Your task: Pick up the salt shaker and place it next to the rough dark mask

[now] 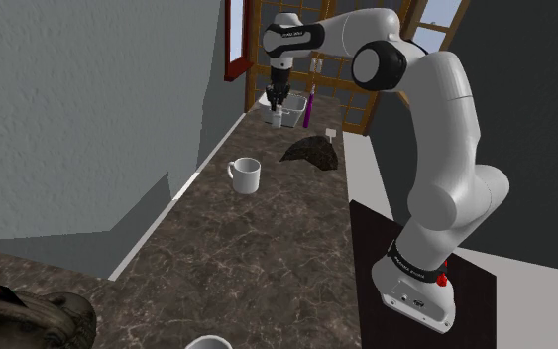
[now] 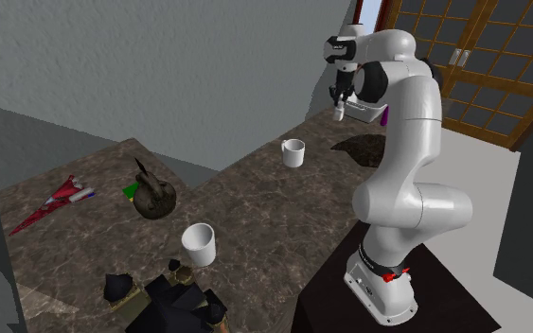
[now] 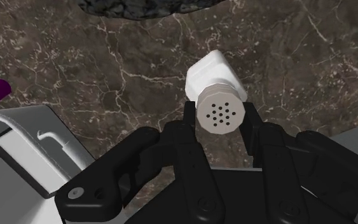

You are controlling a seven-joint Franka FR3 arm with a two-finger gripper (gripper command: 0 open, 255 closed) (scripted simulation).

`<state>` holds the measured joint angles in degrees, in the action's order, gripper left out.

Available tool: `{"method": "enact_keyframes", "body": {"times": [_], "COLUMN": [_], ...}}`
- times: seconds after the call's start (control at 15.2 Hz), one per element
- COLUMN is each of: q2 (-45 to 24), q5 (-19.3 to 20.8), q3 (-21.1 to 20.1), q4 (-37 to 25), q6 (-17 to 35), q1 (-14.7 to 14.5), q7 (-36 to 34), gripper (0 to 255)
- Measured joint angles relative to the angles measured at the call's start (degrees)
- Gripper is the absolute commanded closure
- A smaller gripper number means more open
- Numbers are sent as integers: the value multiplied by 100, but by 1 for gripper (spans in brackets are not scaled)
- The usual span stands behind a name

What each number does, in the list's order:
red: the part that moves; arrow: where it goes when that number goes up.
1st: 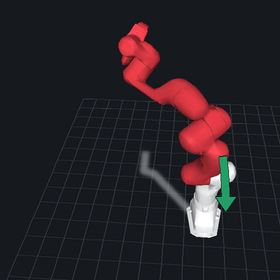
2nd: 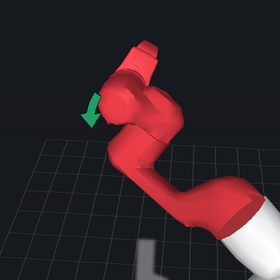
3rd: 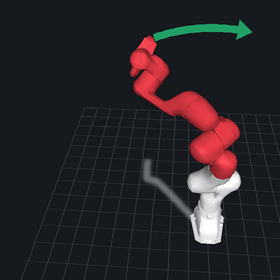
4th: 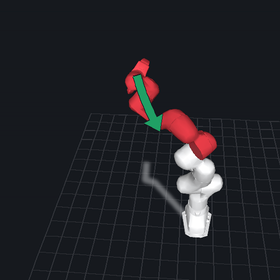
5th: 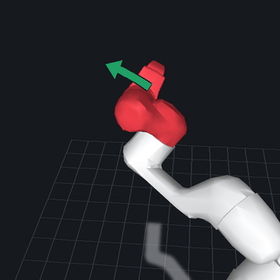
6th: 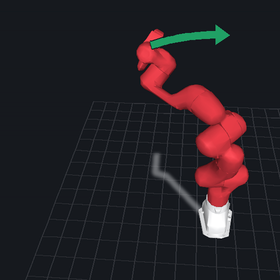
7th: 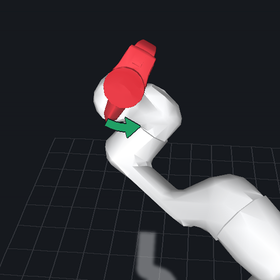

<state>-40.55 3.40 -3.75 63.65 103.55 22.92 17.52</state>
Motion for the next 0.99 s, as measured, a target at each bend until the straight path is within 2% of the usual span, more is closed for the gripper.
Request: {"method": "enact_keyframes", "body": {"times": [0.33, 0.99], "q2": [-19, -273], "q5": [6, 25], "q3": [2, 14], "q4": [367, 709], "q6": [386, 982], "q1": [9, 8], "q7": [-13, -35], "gripper": [255, 255]}}
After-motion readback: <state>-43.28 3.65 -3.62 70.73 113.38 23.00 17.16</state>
